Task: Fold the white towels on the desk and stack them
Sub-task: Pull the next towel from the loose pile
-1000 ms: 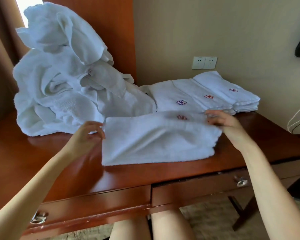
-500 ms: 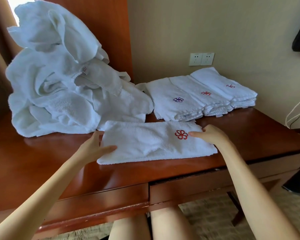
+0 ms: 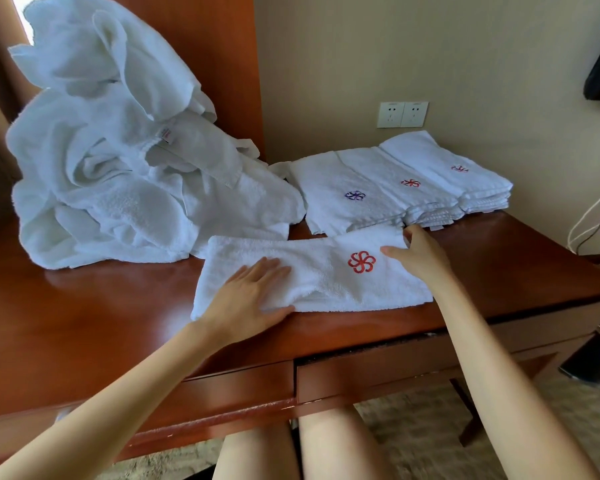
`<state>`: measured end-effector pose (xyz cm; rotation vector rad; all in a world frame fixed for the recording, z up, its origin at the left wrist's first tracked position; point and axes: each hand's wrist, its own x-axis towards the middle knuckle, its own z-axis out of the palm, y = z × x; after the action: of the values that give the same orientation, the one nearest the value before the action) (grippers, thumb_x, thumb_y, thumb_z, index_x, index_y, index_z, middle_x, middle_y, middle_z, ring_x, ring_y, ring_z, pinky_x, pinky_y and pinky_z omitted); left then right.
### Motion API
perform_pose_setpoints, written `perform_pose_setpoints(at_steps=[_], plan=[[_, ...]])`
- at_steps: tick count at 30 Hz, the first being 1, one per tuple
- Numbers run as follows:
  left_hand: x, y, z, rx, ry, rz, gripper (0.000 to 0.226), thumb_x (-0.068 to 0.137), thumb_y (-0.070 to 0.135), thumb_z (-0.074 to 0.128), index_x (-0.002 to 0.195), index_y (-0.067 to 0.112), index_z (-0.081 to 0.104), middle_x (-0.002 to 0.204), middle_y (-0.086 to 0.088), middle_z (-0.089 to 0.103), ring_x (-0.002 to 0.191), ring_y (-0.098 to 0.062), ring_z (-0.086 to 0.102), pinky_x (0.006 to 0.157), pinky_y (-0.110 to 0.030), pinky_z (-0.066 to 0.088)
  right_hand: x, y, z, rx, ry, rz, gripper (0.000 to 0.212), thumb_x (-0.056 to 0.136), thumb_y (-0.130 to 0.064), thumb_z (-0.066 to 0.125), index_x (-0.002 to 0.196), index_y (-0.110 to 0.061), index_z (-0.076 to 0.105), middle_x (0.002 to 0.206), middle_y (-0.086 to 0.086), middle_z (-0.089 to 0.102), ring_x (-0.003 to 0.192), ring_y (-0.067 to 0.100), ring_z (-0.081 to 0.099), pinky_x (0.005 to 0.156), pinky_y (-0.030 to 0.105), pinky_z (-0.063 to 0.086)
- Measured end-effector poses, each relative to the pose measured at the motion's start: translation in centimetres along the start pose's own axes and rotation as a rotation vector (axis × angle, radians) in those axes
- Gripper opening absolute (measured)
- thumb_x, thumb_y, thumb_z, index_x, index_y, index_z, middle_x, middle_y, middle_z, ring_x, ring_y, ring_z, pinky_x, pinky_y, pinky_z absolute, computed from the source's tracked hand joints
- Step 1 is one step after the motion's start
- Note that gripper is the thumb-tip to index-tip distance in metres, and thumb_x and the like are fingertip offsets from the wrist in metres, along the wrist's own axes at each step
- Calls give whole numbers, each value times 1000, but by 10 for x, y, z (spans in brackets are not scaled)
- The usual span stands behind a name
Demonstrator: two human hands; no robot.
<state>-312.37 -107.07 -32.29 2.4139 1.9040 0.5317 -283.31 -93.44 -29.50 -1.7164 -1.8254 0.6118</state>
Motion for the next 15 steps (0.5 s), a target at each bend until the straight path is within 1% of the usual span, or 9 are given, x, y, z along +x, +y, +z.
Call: perform_pose_setpoints(at_steps=[1,2,3,5,7,9,10,12,15], plan=[[1,-2,0,-8,-19,11,74,87,67,43,150,32,28,158,8,24,148,-11,15,119,-31,11,-1,-2,-3,-18,21,-6,59,86,-42,68,130,-9,46,118,4,57,109,26,55,80,33,39],[0,-3,0,-5,-26,18,77,84,73,34,151,34,26,158,9,22,148,-11,13,119,-33,10,0,-4,-5,-22,48,-20,55,86,-42,68,126,-9,48,117,4,57,110,26,55,80,33,39],[0,-2,0,2,-19,18,82,80,76,29,151,34,24,159,9,21,148,-12,13,120,-34,9,0,-6,-7,-14,73,-41,50,86,-42,69,120,-10,50,108,1,57,106,26,55,77,32,37],[2,4,0,31,10,12,88,77,78,30,152,32,21,159,8,20,148,-15,12,121,-38,8,-2,-14,-10,50,115,-84,39,85,-39,71,104,-11,49,87,-8,50,90,23,52,71,31,34],[7,15,4,82,16,14,92,80,77,41,154,31,12,161,6,14,149,-16,9,122,-40,8,-3,-25,-11,172,126,-96,39,84,-35,73,102,-11,49,88,-6,52,86,21,52,72,33,40],[15,27,10,127,18,9,92,84,72,44,154,30,1,162,5,7,149,-17,5,122,-39,7,-5,-38,-14,361,103,-72,42,82,-31,75,110,-10,52,102,0,59,92,21,58,78,35,48],[19,31,12,138,26,10,91,87,69,44,154,30,-2,162,4,5,149,-17,4,121,-38,6,-5,-45,-17,484,79,-58,43,81,-29,76,113,-10,53,105,0,61,94,21,61,78,34,50],[24,35,13,138,58,20,86,91,60,45,153,29,-5,162,3,5,149,-18,5,121,-37,7,-5,-57,-25,687,30,-40,42,81,-25,77,115,-12,56,106,0,64,95,17,64,74,30,53],[23,28,3,95,81,12,80,93,33,51,153,29,-2,162,4,7,149,-18,9,120,-33,10,-2,-70,-36,788,-7,-40,37,81,-28,77,112,-19,59,105,-4,67,90,10,65,72,28,52]])
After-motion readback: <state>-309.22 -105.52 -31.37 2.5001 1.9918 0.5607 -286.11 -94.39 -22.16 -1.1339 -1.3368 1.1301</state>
